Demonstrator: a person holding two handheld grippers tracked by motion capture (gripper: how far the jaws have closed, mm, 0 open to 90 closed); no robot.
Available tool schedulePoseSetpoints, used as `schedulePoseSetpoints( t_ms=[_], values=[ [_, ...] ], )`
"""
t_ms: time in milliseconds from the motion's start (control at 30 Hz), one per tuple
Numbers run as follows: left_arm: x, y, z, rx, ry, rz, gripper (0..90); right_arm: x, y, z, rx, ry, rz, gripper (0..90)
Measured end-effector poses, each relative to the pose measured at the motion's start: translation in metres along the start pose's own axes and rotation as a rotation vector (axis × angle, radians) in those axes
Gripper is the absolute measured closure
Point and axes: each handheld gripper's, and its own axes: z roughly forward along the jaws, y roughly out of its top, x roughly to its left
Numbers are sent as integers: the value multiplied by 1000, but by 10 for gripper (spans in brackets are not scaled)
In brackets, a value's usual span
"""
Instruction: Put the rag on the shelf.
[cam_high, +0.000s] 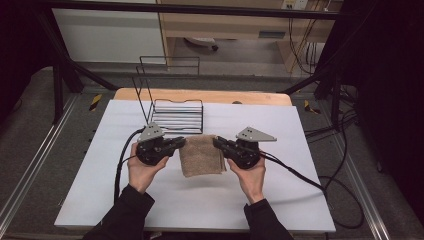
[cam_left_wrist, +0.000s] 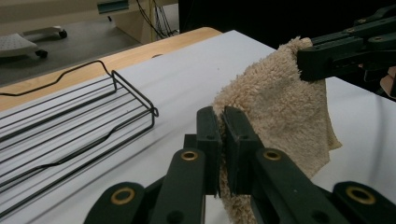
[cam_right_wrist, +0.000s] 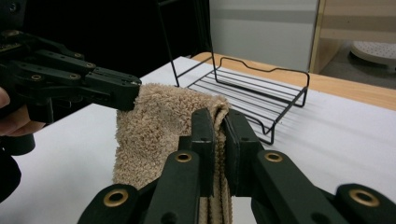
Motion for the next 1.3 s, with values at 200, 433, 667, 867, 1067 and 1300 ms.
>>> schedulePoseSetpoints(
  t_ms=[200,433,667,867,1067,1300],
  values=[
    [8,7,-9,-24,8,0,852,5,9,6,-19,8,-6,837],
    [15,18,-19,-52,31,9,853,12,25,10,-54,11,-22,837],
    [23,27,-28,-94,46,4,853,16,38,16,-76,11,-35,837],
    [28,34,-32,-116,62,-2,854,19,51,22,-97,5,-47,837],
    [32,40,-38,-151,70,-3,854,22,60,25,-117,7,-53,837],
    [37,46,-44,-186,87,1,854,24,70,28,-135,6,-64,837]
  ],
)
